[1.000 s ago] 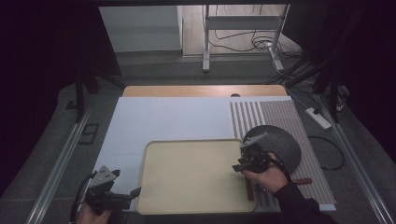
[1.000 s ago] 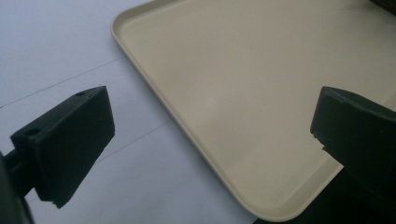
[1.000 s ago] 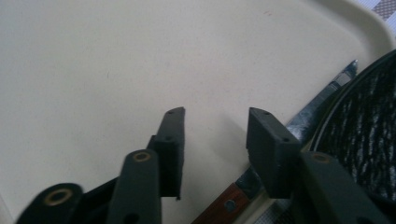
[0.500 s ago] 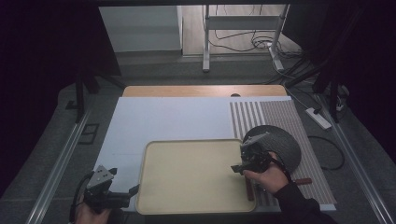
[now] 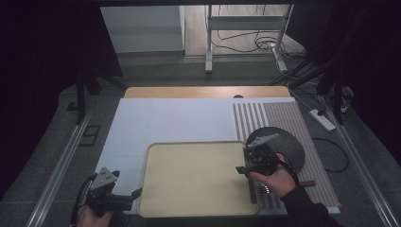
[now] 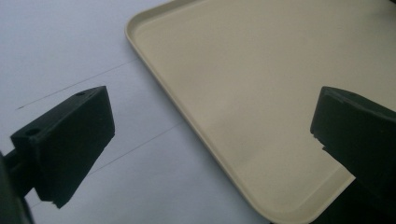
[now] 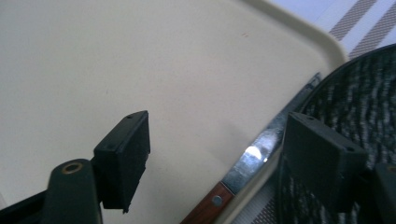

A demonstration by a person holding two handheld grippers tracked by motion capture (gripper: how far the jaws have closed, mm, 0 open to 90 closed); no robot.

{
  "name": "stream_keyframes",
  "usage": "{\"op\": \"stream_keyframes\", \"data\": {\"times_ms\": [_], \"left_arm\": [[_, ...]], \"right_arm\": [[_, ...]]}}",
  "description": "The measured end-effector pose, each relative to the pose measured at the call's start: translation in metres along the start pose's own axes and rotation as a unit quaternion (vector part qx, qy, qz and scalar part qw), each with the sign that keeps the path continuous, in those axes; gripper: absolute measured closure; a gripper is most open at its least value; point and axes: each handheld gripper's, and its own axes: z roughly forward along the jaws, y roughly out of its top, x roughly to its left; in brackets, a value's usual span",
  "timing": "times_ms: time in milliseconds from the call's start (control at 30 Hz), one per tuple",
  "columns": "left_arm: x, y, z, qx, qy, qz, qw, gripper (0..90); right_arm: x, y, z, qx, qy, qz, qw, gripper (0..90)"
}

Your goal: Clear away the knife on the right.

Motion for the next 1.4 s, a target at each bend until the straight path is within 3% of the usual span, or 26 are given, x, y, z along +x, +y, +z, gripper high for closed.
{"op": "stream_keyframes", "data": {"times_ms": [333, 600, 1000, 1400], "left_arm": [[0.002, -0.001, -0.001, -0.003, -0.004, -0.007, 1.0000, 0.0], [0.002, -0.001, -0.001, -0.003, -0.006, -0.007, 1.0000, 0.0], [0.002, -0.001, -0.001, -0.002, -0.005, -0.007, 1.0000, 0.2], [0.001, -0.001, -0.001, 0.000, -0.004, -0.005, 1.0000, 0.4]], "right_arm": [[-0.006, -0.003, -0.016, -0.033, -0.018, 0.009, 0.9993, 11.4], [-0.006, -0.012, -0.030, -0.050, -0.038, 0.004, 0.9980, 8.9], [-0.013, -0.036, -0.054, -0.083, -0.064, 0.033, 0.9940, 6.5], [-0.017, -0.067, -0.074, -0.092, -0.081, 0.049, 0.9913, 4.2]]}}
